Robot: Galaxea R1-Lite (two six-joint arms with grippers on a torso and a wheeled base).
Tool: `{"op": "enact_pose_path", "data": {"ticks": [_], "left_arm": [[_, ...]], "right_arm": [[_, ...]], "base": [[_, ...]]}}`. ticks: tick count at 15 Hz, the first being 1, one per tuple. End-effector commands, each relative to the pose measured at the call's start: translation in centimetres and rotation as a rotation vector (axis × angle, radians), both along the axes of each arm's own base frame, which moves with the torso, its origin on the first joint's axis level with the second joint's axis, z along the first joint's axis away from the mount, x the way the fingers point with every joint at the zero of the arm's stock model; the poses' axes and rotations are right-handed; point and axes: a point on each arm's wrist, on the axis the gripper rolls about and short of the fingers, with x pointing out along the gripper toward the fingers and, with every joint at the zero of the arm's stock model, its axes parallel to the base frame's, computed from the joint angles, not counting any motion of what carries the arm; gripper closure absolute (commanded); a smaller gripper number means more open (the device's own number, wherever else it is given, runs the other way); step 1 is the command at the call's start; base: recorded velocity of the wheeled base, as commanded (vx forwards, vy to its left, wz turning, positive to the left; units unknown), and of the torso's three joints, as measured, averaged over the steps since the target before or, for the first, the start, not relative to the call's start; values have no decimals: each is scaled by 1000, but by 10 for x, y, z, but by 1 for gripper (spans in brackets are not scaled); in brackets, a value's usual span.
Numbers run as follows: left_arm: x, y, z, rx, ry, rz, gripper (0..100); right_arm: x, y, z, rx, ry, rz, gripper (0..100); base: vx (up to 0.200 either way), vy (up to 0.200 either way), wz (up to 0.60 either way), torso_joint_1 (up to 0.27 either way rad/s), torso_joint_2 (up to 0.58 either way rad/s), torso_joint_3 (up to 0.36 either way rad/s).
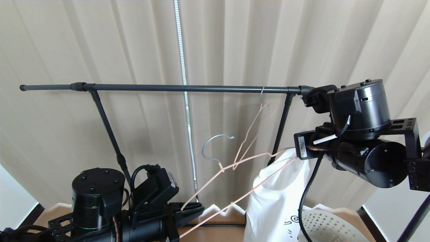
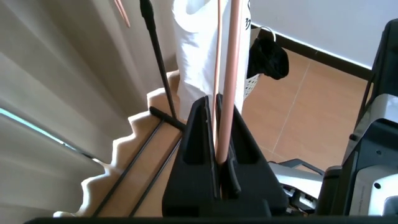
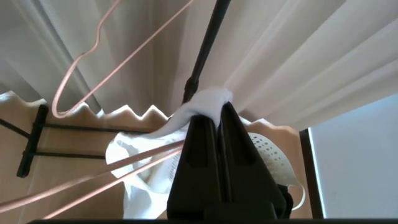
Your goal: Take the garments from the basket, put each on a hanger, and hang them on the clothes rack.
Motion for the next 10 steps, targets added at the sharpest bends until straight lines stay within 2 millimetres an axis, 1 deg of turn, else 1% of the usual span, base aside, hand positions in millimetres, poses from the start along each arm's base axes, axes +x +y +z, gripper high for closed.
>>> {"op": "enact_pose_path", "data": {"ticks": [1,6,9,10], "left_arm": [[4,-3,0,-7,6,17,100],[12,-7,-1,9,-5,105,100],[17,-9,-2,25,-12,157,100],[17,-9,-2,25,-12,157,100]], "right_arm": [[-2,4,-3,-8,8,13,100],[-7,9,-5,-24,6,20,100],[-3,14,-13,-94,-11,-68,100],[-3,14,-13,-94,-11,-68,100]], "base": [[0,0,0,0,0,0],[0,0,0,0,0,0],[0,0,0,0,0,0],[0,0,0,0,0,0]]}}
